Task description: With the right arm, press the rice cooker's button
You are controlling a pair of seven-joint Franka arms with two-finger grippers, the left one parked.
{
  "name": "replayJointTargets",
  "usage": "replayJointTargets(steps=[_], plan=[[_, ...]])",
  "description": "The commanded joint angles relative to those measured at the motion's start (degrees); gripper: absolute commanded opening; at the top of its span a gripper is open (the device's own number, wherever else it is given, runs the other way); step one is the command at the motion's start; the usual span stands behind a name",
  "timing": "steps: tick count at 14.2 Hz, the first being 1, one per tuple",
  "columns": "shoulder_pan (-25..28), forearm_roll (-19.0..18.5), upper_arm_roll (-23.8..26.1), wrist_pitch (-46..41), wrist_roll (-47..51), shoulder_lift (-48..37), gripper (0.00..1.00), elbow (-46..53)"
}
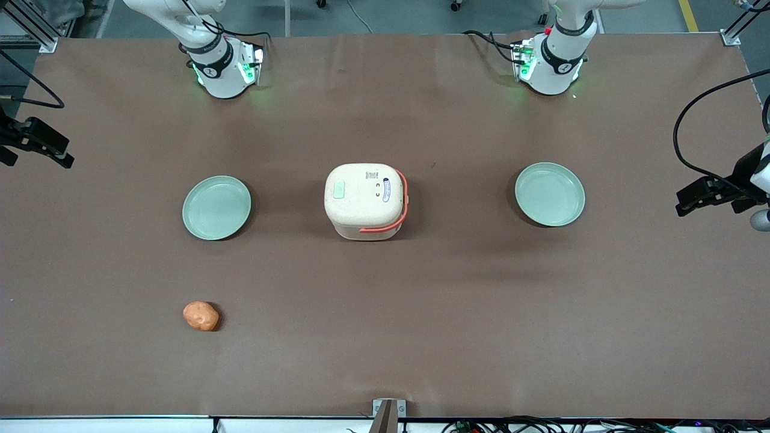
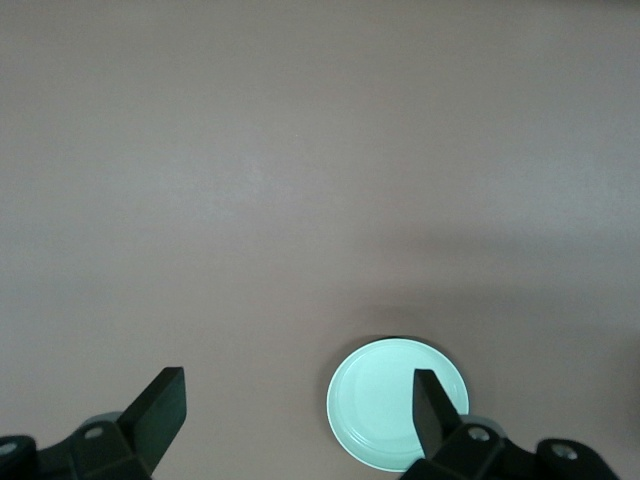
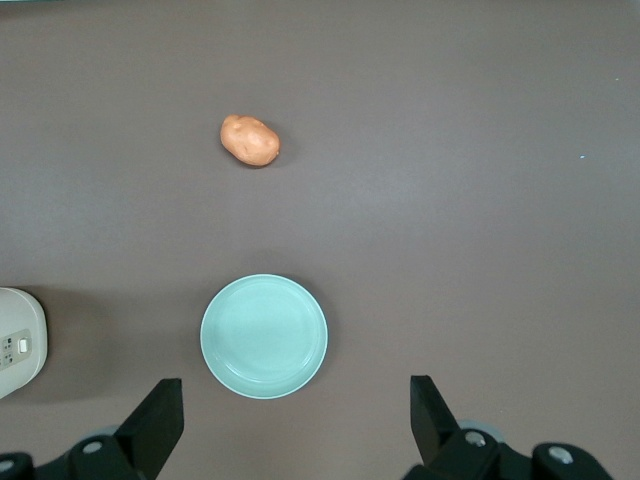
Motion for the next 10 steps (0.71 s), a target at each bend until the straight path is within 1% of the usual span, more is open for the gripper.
replayJointTargets(steps=[1,4,8,10], plan=[[-0.4,0.5,0.0,0.4,-1.0,-0.6,1.00,-1.9],[-0.3,0.5,0.0,0.5,-0.9,-0.7,1.00,-1.6],[1.3,0.5,0.4,0.1,-0.1,-0.3,1.00,-1.6],[5.9,0.5,0.4,0.3,0.0,0.4,1.00,-1.9]])
